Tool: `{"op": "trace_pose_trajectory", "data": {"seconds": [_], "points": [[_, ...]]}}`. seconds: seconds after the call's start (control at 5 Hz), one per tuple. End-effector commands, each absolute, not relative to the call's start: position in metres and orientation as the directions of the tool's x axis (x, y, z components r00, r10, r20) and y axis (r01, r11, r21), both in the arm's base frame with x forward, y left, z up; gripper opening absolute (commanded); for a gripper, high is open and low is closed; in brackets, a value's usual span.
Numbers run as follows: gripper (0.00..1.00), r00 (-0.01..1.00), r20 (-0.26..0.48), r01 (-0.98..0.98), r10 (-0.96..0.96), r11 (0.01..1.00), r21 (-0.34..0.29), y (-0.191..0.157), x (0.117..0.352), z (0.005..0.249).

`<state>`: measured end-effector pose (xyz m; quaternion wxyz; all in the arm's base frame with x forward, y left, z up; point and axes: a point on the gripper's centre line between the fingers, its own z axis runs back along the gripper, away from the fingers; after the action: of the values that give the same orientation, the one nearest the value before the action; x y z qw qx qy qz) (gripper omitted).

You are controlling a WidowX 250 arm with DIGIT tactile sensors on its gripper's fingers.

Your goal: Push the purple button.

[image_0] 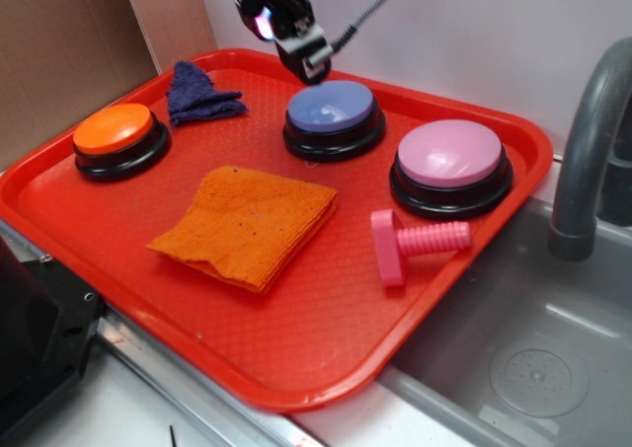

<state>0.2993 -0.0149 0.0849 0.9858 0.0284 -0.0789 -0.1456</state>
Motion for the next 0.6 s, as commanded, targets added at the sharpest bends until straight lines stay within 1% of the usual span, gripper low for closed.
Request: {"op": "trace_pose_trajectory", "data": {"seconds": [0.0,0.2,0.4], "points": [[1.00,0.929,0.182,0.317,-0.323,0.947,0.058,-0.026,0.314,0.079],[1.00,0.924,0.155,0.341,-0.349,0.937,0.074,-0.030,0.313,0.081],[1.00,0.891,0.274,0.323,-0.363,0.929,0.181,-0.042,0.300,0.131]]}}
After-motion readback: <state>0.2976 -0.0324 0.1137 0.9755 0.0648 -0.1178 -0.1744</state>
